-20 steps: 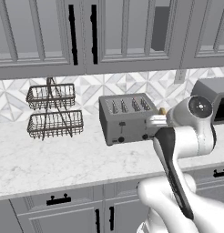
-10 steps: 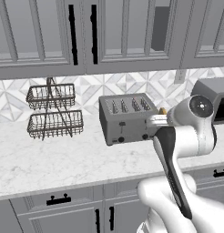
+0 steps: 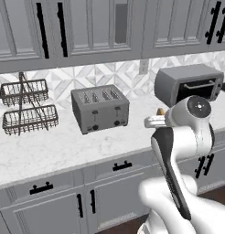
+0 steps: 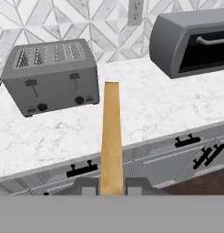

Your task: Start the toaster. Once the lever pops up, take the bread to the plate on the dining counter.

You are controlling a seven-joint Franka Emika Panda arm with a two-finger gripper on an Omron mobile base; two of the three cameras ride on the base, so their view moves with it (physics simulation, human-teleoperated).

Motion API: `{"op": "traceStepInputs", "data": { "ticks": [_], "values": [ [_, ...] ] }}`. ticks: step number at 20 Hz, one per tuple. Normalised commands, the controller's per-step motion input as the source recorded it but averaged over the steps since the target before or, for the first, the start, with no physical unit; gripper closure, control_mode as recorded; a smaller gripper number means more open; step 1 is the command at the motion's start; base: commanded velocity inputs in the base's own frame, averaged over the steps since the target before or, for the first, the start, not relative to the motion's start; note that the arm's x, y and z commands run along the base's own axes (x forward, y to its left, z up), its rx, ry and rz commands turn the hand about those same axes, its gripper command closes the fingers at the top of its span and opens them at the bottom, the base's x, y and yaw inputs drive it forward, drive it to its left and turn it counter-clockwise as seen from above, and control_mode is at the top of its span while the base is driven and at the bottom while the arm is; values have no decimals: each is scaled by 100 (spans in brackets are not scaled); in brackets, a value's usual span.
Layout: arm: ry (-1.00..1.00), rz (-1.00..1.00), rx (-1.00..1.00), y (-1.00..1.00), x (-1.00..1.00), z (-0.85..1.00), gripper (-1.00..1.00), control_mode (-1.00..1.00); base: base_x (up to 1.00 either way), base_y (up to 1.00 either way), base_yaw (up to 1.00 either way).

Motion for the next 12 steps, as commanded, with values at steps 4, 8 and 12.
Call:
{"op": "traceStepInputs", "data": {
  "ticks": [4, 8, 12],
  "values": [
    [0, 0, 0, 0, 0, 0, 100, 100, -28, -24, -79],
    [0, 0, 0, 0, 0, 0, 100, 100, 0, -7, -96],
    [0, 0, 0, 0, 0, 0, 100, 100, 0, -1, -100]
  ]
}}
